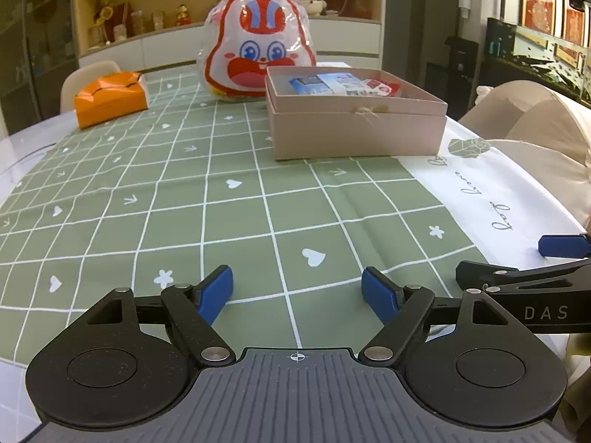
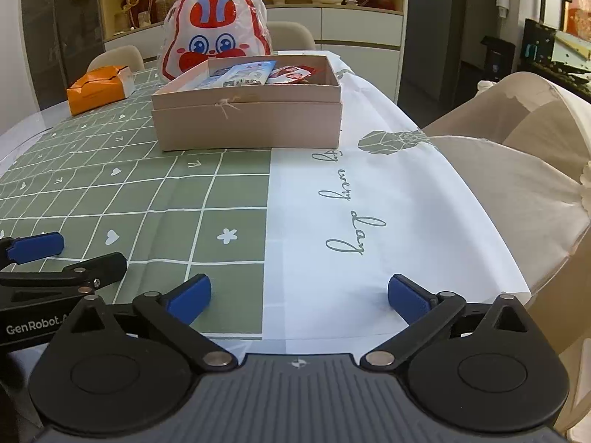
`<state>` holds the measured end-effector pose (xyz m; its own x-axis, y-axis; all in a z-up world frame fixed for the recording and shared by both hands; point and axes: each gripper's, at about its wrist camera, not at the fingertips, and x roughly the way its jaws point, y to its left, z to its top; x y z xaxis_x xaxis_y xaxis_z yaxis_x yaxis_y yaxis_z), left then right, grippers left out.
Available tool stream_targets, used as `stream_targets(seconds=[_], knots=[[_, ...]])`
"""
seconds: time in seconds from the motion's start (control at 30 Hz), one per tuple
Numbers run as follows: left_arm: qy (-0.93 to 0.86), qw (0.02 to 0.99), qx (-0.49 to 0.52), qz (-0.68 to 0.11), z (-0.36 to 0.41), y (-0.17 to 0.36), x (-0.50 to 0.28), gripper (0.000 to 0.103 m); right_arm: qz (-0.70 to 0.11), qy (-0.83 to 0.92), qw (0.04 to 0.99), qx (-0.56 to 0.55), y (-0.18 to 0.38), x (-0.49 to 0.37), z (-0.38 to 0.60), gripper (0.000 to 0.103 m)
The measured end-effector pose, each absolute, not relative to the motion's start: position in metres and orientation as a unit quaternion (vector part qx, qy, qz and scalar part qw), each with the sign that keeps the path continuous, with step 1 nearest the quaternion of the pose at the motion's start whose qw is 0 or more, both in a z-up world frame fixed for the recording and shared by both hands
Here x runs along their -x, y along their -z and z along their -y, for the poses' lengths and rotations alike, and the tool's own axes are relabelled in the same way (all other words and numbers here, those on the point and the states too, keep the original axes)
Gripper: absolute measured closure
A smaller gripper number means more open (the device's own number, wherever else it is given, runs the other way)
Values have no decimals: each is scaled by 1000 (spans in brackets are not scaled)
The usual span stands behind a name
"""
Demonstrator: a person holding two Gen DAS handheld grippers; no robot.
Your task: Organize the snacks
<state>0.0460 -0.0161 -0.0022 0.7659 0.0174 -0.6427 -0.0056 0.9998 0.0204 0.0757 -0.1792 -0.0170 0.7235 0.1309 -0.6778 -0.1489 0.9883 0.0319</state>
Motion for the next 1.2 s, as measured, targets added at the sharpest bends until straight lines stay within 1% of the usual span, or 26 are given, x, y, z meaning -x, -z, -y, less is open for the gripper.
stream_targets(seconds=[1.2], knots=[[-10, 940, -8, -341, 16, 3, -41, 22, -363, -73, 929, 11, 17, -74, 179, 0]])
